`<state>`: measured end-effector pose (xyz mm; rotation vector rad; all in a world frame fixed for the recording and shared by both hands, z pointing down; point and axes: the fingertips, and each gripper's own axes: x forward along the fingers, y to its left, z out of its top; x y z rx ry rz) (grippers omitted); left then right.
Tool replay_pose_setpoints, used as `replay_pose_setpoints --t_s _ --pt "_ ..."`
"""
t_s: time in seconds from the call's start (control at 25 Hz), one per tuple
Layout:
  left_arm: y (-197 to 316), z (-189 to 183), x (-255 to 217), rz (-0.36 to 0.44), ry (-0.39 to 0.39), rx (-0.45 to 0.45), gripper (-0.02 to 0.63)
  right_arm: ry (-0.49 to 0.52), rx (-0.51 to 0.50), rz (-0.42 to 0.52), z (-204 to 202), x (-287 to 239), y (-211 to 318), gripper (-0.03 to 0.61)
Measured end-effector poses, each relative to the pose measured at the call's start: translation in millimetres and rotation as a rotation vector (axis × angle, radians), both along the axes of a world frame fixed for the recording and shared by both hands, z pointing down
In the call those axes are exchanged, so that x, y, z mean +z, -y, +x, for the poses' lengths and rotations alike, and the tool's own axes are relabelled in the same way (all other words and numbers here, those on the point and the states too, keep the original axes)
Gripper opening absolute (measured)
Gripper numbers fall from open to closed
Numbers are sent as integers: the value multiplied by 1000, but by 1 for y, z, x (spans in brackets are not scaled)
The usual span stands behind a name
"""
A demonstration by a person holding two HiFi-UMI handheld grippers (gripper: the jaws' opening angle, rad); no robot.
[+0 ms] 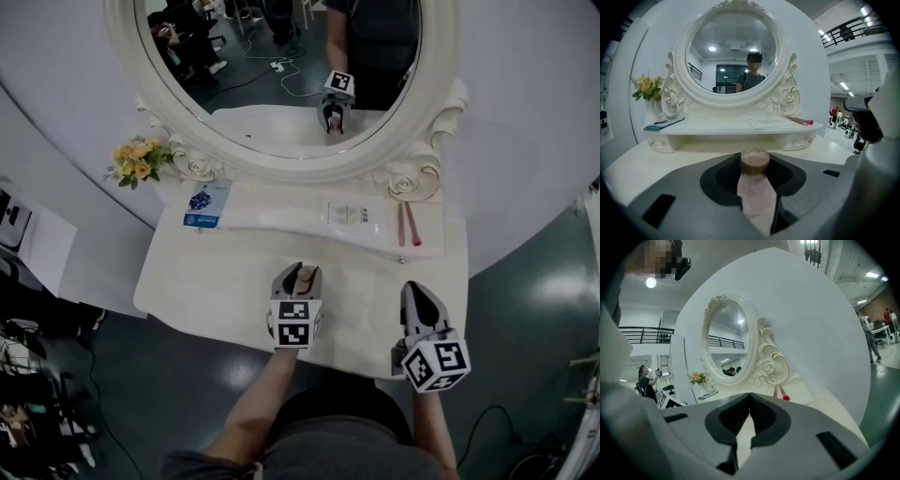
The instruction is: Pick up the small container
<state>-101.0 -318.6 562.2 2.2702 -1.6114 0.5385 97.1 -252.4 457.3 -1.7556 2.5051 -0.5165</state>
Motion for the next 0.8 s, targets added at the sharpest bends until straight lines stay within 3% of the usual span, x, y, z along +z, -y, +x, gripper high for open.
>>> replay_pose_setpoints --t_s 0.28,0.8 --pt "-2 2 -7 3 5 11 138 -4 3 7 3 -3 -1 5" --pt "0 36 -67 118 18 140 137 -11 29 11 10 -2 -13 5"
